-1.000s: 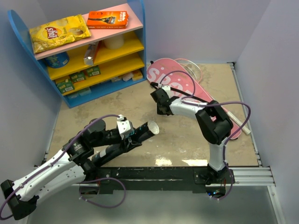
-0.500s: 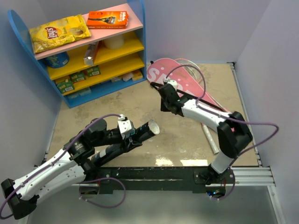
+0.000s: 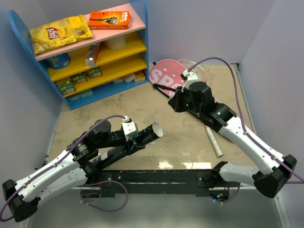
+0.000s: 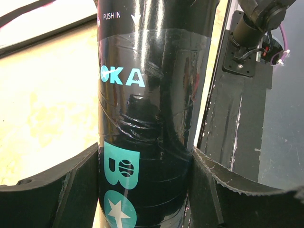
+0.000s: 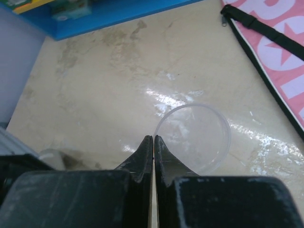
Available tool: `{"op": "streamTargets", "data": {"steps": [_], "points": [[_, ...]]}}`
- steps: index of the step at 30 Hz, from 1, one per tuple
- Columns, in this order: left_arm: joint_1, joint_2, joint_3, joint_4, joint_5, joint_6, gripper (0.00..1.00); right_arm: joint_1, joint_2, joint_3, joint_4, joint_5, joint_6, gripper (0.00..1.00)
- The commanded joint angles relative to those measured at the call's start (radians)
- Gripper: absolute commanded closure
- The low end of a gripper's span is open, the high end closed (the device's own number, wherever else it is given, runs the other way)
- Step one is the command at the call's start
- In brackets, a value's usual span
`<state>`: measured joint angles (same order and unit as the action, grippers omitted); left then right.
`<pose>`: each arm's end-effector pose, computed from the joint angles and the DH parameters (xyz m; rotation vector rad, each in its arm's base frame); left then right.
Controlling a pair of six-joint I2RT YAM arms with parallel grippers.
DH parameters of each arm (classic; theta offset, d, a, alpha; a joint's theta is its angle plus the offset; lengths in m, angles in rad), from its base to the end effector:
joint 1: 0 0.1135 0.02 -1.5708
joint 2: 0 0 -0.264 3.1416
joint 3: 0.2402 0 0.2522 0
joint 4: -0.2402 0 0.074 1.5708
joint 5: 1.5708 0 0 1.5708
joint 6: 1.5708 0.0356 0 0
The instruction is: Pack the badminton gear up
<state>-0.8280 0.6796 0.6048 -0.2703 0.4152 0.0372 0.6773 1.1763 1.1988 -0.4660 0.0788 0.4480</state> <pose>0.1001 -0.1303 0.2849 1.0937 1.6706 -0.9189 0.2051 0.1614 0.3757 -0.1856 2.0628 0.6290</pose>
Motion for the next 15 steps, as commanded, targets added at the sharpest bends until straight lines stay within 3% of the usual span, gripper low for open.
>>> {"op": "streamTargets", "data": {"steps": [1, 8, 15], "points": [[-0.006, 0.001, 0.044, 0.051, 0.011, -0.01, 1.0, -0.002, -0.102, -0.002, -0.056, -0.218, -0.063, 0.98], [-0.005, 0.001, 0.043, 0.054, 0.016, -0.011, 1.0, -0.002, -0.19, 0.021, -0.105, -0.447, -0.089, 0.96], [-0.006, -0.008, 0.044, 0.062, 0.046, -0.011, 1.0, 0.016, -0.227, -0.036, -0.051, -0.629, -0.063, 0.94]]}}
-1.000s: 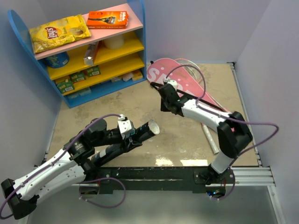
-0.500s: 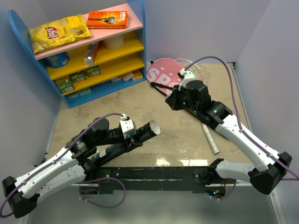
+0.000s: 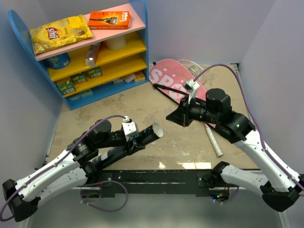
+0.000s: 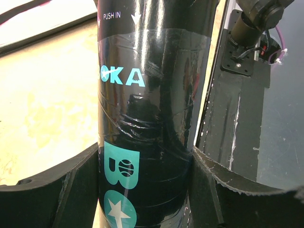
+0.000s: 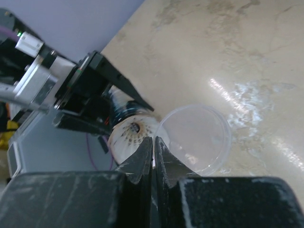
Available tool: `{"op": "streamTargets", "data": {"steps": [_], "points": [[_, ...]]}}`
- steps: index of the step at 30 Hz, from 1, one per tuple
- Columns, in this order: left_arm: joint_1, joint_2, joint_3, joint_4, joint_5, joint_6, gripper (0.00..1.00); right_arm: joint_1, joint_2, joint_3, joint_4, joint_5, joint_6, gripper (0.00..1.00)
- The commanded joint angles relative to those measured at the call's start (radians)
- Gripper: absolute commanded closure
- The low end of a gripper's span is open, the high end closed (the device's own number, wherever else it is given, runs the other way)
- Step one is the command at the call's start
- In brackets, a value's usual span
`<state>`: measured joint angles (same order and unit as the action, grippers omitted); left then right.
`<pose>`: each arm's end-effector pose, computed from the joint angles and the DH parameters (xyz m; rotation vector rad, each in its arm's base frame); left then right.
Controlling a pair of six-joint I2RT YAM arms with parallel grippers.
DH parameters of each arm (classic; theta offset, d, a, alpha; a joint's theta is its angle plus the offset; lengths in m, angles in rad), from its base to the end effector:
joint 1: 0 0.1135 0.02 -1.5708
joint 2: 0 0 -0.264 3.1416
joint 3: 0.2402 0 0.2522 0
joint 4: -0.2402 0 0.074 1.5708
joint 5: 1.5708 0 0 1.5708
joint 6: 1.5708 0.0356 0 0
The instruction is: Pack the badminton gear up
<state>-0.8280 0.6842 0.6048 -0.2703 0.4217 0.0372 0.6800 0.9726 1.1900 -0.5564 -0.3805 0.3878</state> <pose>0.1005 -0.1310 0.2843 1.0992 1.6731 -0.9247 0.1461 0.1351 0.4075 -0.5660 1.9570 1.0616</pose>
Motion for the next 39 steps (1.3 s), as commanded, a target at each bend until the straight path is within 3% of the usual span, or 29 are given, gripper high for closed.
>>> {"op": "streamTargets", "data": {"steps": [1, 10, 32, 39], "points": [[-0.006, -0.015, 0.043, 0.065, 0.046, -0.011, 1.0, 0.019, -0.025, -0.033, 0.052, -0.184, 0.003, 0.93], [-0.006, -0.04, 0.043, 0.068, 0.055, -0.011, 1.0, 0.193, 0.003, -0.043, 0.105, -0.12, 0.049, 0.93], [-0.006, -0.092, 0.035, 0.091, 0.137, -0.005, 1.0, 0.237, 0.012, -0.105, 0.222, -0.133, 0.105, 0.93], [-0.006, -0.115, 0.03, 0.108, 0.16, -0.003, 1.0, 0.245, -0.005, -0.15, 0.283, -0.159, 0.14, 0.86]]}}
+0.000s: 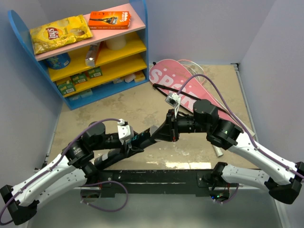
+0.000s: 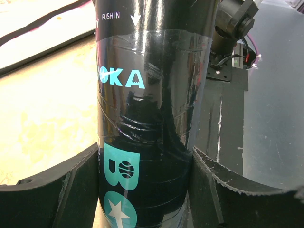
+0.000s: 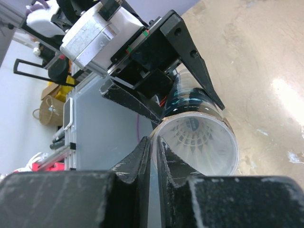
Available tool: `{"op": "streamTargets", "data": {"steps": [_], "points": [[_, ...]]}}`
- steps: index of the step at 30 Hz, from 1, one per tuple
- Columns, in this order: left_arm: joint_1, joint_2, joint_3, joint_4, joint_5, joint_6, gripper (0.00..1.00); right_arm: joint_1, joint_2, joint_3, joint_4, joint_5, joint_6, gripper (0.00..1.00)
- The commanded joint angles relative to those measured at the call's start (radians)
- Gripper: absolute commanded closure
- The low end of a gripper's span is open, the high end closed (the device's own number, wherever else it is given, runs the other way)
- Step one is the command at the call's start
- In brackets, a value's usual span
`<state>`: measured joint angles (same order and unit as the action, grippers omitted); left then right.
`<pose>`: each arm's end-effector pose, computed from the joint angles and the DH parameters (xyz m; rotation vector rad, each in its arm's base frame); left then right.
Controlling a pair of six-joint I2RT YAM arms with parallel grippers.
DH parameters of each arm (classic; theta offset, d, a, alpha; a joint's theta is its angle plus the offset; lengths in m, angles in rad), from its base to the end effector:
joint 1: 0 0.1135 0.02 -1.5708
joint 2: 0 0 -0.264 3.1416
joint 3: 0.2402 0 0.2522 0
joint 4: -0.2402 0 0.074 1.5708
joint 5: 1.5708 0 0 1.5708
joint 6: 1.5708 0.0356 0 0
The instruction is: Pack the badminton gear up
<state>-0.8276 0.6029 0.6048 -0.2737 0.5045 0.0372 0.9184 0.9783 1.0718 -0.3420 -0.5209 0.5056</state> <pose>0.0879 -0.1211 0.2954 1.1308 1.5651 -1.0047 0.1149 0.1796 0.3893 -0.8190 1.8802 1.4258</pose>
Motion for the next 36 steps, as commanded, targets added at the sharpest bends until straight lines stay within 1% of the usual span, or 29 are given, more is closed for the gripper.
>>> {"op": "streamTargets", "data": {"steps": [1, 4, 5, 6, 13, 17, 23, 36], "points": [[-0.007, -0.038, 0.03, 0.113, 0.081, -0.003, 1.0, 0.008, -0.013, -0.044, 0.078, -0.022, 0.034, 0.82], [-0.007, -0.051, 0.026, 0.122, 0.091, -0.003, 1.0, 0.011, -0.015, -0.07, 0.113, -0.031, 0.056, 0.76], [-0.005, -0.057, 0.026, 0.122, 0.091, -0.003, 1.0, 0.011, -0.015, -0.075, 0.132, -0.034, 0.062, 0.71], [-0.005, -0.06, 0.026, 0.125, 0.089, -0.003, 1.0, 0.013, -0.013, -0.082, 0.139, -0.037, 0.068, 0.69], [-0.005, -0.104, 0.016, 0.148, 0.105, 0.0, 1.0, 0.025, -0.021, -0.141, 0.199, -0.036, 0.122, 0.61], [-0.004, -0.141, 0.013, 0.157, 0.08, 0.001, 1.0, 0.034, -0.03, -0.162, 0.195, -0.021, 0.126, 0.6], [-0.004, -0.152, 0.012, 0.162, 0.06, 0.003, 1.0, 0.056, -0.061, -0.193, 0.186, -0.002, 0.136, 0.58], [-0.002, -0.176, 0.009, 0.168, -0.006, -0.003, 1.0, 0.105, -0.107, -0.272, 0.236, 0.021, 0.185, 0.58]]}}
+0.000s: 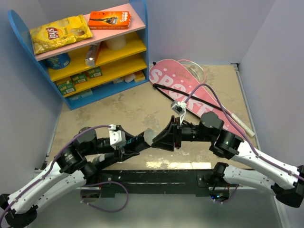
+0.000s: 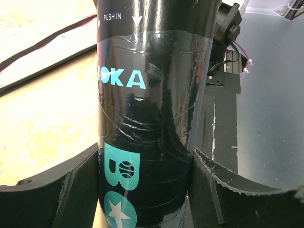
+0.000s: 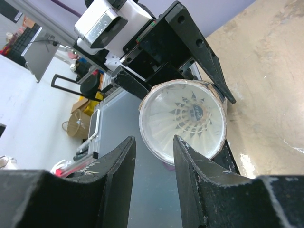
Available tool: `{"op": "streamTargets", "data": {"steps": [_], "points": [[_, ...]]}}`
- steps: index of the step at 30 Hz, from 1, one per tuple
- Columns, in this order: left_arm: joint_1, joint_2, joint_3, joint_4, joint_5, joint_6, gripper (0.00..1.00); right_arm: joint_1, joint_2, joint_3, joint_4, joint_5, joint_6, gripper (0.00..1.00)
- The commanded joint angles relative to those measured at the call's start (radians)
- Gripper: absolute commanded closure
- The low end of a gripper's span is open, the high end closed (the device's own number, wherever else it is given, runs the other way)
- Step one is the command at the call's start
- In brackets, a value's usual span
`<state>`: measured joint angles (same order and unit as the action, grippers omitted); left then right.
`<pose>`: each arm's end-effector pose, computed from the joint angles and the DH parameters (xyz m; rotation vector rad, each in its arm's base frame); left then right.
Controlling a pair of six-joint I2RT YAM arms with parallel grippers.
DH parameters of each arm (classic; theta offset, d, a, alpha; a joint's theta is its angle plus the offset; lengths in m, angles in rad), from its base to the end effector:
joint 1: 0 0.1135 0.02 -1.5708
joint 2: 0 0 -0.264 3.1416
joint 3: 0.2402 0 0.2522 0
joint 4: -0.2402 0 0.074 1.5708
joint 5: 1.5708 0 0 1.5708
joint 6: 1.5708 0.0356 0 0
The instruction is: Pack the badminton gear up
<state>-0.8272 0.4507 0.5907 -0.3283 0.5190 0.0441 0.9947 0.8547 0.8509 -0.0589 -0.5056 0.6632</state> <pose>0.0680 -0.1000 0.3025 1.1215 1.4695 -1.0132 0.0928 0.1744 0.3651 -0.7523 1.7610 1.6133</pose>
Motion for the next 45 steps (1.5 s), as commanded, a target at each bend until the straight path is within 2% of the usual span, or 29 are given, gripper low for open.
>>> {"op": "streamTargets", "data": {"steps": [1, 6, 16, 21, 24, 28, 30, 31, 34, 40, 45], "points": [[-0.003, -0.026, 0.021, 0.222, -0.02, -0.01, 1.0, 0.03, 0.018, -0.055, -0.042, 0.007, 0.032, 0.59], [-0.001, -0.02, 0.02, 0.222, -0.011, -0.01, 1.0, 0.03, 0.029, -0.062, -0.007, 0.038, 0.061, 0.65], [-0.001, -0.023, 0.021, 0.221, -0.008, -0.01, 1.0, 0.03, 0.083, -0.041, 0.04, 0.107, 0.142, 0.86], [-0.001, -0.024, 0.021, 0.219, -0.011, -0.01, 1.0, 0.03, 0.104, -0.021, -0.018, 0.151, 0.118, 0.97], [-0.001, -0.026, 0.021, 0.219, -0.01, -0.01, 1.0, 0.03, 0.116, -0.027, -0.025, 0.164, 0.11, 1.0], [-0.001, -0.027, 0.021, 0.219, -0.007, -0.012, 1.0, 0.03, 0.119, -0.033, -0.003, 0.173, 0.119, 1.0], [0.0, -0.027, 0.02, 0.221, -0.004, -0.013, 1.0, 0.03, 0.119, -0.035, 0.004, 0.17, 0.124, 0.88], [-0.001, -0.024, 0.021, 0.221, -0.004, -0.013, 1.0, 0.03, 0.118, -0.035, 0.011, 0.167, 0.127, 0.71], [-0.001, -0.023, 0.021, 0.219, -0.001, -0.015, 1.0, 0.03, 0.101, -0.03, 0.016, 0.17, 0.131, 0.59], [-0.001, -0.023, 0.021, 0.219, 0.0, -0.013, 1.0, 0.03, 0.049, -0.013, -0.004, 0.239, 0.145, 0.59], [0.0, -0.026, 0.021, 0.219, -0.001, -0.013, 1.0, 0.03, 0.043, -0.012, -0.035, 0.279, 0.164, 0.67]]}}
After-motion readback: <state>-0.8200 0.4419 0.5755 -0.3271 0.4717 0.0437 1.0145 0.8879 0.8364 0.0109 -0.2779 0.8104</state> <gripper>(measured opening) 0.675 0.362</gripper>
